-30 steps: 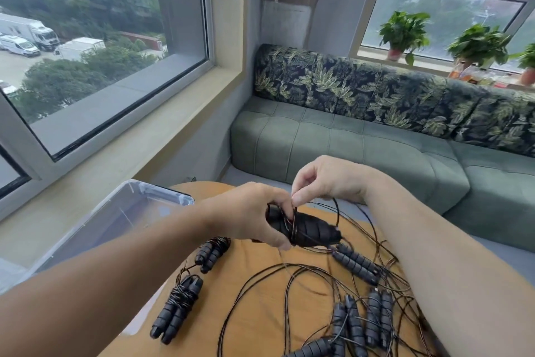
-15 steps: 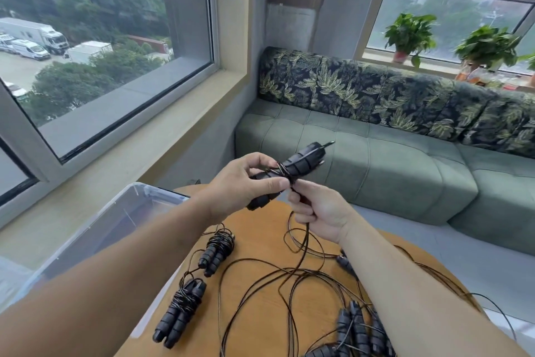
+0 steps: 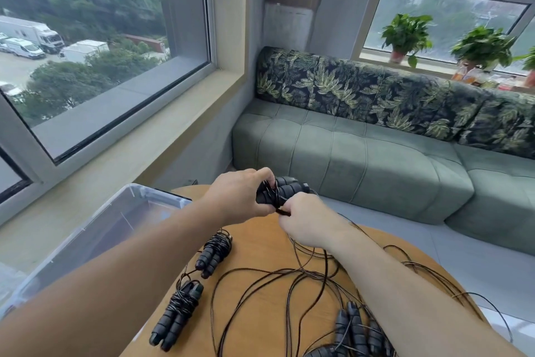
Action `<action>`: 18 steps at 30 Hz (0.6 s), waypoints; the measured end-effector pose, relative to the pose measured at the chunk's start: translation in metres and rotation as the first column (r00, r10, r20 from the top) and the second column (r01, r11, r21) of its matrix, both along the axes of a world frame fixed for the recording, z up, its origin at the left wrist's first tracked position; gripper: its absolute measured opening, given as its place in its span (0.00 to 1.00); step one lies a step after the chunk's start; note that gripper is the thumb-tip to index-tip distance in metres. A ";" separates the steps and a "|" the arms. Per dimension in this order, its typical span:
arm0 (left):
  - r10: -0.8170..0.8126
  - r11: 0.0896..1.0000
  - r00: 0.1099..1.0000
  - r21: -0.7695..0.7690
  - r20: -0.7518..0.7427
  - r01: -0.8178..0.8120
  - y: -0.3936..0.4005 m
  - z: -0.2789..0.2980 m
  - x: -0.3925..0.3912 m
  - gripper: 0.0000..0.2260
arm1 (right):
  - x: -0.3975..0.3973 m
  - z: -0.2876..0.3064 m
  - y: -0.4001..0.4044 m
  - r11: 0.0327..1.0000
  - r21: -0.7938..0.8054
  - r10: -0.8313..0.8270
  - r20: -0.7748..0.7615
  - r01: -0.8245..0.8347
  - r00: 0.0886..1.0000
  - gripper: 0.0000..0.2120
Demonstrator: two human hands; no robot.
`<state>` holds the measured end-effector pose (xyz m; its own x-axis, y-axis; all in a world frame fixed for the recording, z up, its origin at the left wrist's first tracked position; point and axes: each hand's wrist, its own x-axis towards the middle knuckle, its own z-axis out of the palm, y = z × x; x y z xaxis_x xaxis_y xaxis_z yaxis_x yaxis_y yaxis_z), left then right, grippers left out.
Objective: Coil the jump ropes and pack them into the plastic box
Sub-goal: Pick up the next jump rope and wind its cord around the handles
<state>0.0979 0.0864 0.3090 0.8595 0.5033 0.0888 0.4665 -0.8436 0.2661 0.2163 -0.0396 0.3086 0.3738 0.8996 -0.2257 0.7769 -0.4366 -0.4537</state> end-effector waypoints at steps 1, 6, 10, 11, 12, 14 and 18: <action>-0.018 0.999 1.000 0.043 -0.023 0.019 0.000 0.000 0.002 0.20 | 0.001 0.004 0.000 0.999 -0.013 0.037 0.093 -0.036 0.995 0.10; -0.081 0.942 0.988 0.314 -0.128 0.118 -0.003 0.005 0.013 0.19 | 0.009 0.036 0.004 0.996 0.000 0.088 0.294 -0.092 0.952 0.10; -0.098 0.956 0.977 0.256 -0.189 0.146 -0.010 0.002 0.017 0.19 | 0.019 0.065 0.004 0.990 -0.059 0.137 0.292 -0.126 0.947 0.06; -0.114 0.963 0.974 0.218 -0.196 0.157 -0.012 0.002 0.018 0.19 | 0.022 0.070 0.004 0.986 -0.080 0.162 0.281 -0.145 0.946 0.07; -0.133 0.967 0.969 0.189 -0.208 0.173 -0.014 0.003 0.019 0.18 | 0.024 0.074 0.004 0.981 -0.099 0.187 0.279 -0.166 0.942 0.07; -0.164 0.963 0.960 0.174 -0.227 0.205 -0.017 0.004 0.021 0.16 | 0.026 0.080 0.006 0.972 -0.132 0.225 0.287 -0.194 0.931 0.08; -0.202 0.944 0.935 0.197 -0.292 0.266 -0.025 0.005 0.025 0.21 | 0.026 0.083 0.010 0.957 -0.152 0.284 0.315 -0.247 0.906 0.09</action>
<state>0.1231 0.0617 0.3141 0.9582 0.2776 -0.0690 0.2743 -0.9601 -0.0537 0.2420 -0.0291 0.3916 0.1938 0.9536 -0.2305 0.9679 -0.2242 -0.1138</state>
